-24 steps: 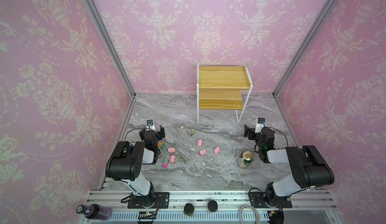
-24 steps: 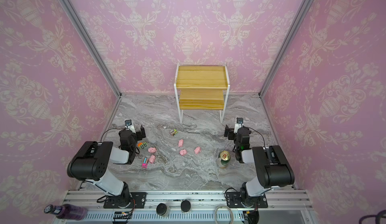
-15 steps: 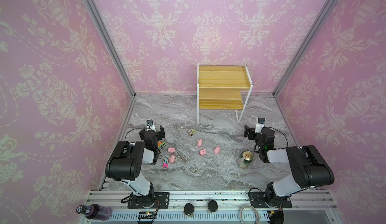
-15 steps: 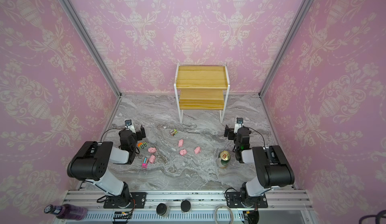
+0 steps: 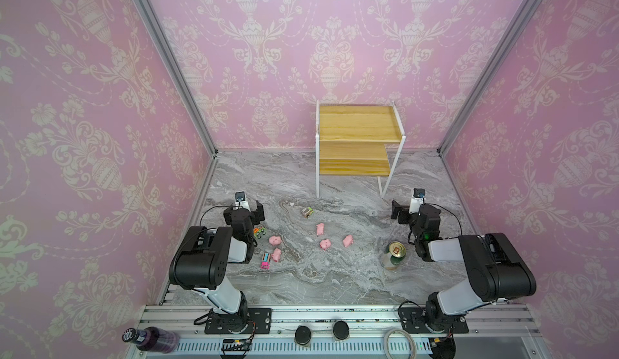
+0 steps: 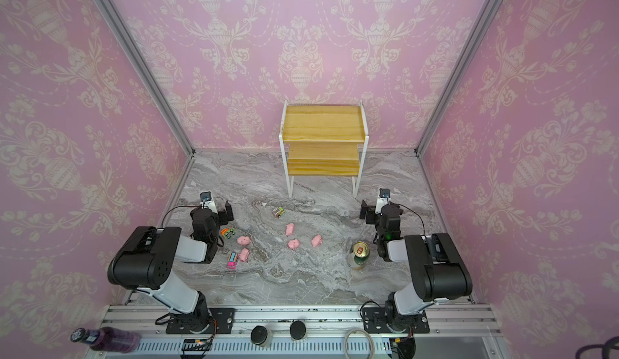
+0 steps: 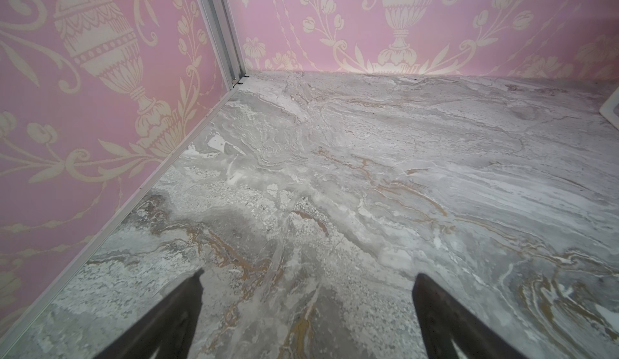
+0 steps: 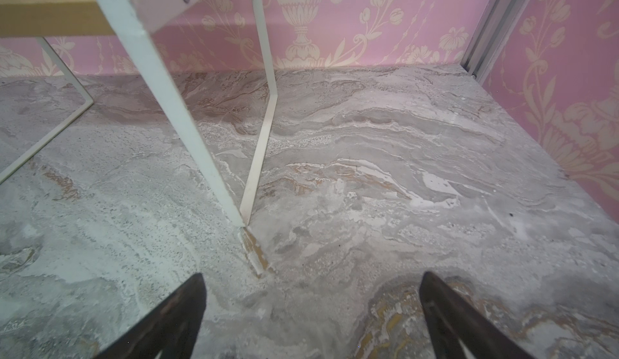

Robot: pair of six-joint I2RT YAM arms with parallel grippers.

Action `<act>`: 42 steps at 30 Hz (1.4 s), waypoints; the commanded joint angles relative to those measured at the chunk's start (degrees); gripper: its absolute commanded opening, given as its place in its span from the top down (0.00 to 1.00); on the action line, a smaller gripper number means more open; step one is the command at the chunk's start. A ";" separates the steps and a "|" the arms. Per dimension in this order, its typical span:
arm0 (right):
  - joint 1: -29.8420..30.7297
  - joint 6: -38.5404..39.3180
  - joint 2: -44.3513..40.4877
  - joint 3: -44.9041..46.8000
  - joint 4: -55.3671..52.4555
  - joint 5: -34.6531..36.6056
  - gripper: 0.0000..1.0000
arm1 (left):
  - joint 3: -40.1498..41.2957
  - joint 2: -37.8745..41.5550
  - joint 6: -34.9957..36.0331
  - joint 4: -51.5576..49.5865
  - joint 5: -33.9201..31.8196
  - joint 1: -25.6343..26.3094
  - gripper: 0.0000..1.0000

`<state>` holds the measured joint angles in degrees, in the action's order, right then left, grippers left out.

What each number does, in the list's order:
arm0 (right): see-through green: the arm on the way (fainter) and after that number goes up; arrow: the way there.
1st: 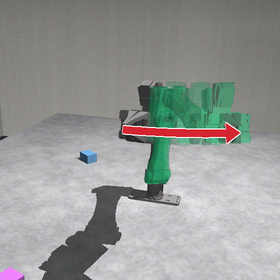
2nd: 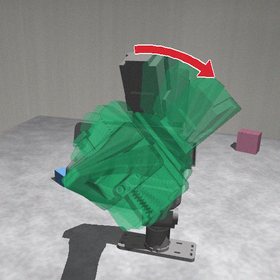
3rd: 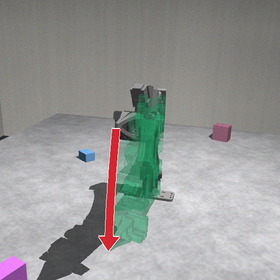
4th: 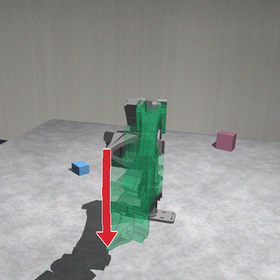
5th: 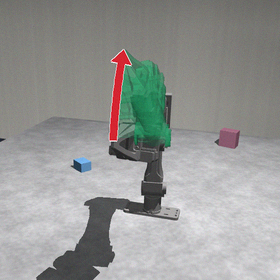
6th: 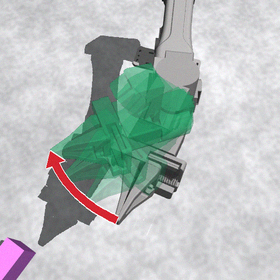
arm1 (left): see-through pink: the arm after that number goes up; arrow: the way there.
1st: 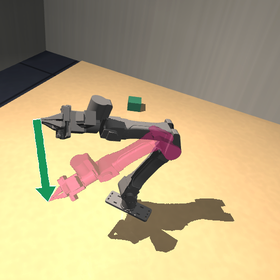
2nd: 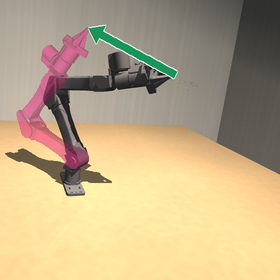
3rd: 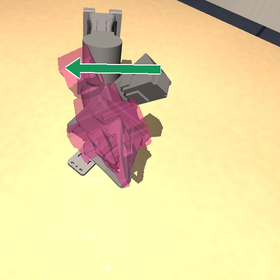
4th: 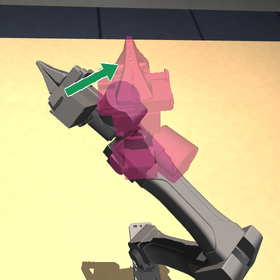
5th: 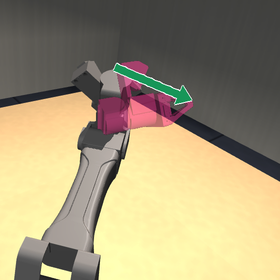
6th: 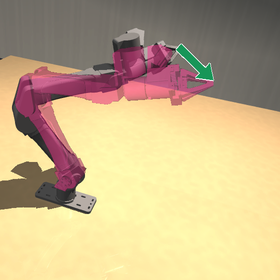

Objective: Organize plastic toys on shelves
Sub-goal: Move the plastic toy to the top-center of the table.

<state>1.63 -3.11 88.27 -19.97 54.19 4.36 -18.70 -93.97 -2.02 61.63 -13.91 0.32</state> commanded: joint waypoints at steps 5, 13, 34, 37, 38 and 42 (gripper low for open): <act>-0.38 -0.12 0.19 -0.26 0.96 0.06 0.00 | -0.34 0.58 -2.01 -1.71 4.23 -2.82 0.01; -0.42 0.02 0.12 -0.34 0.81 0.03 0.00 | -0.02 0.80 -2.54 -1.27 7.41 -3.98 0.01; 1.80 -3.80 -28.51 -2.38 -29.55 10.82 0.00 | -14.32 19.81 -11.71 -45.80 3.77 -4.29 0.01; 1.88 -5.45 -33.58 -6.63 -42.54 7.53 0.00 | -19.35 21.98 -14.34 -56.35 5.00 -3.93 0.01; 2.04 -5.73 -35.00 -7.92 -46.42 6.90 0.00 | -20.42 22.86 -14.96 -59.23 6.14 -3.79 0.01; 2.61 -11.07 -41.92 -9.56 -55.88 5.95 0.00 | -22.27 27.55 -17.54 -67.92 8.65 -2.89 0.01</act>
<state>3.77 -9.19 49.69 -27.94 11.42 11.75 -39.53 -69.52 -15.73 7.16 -7.97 -3.36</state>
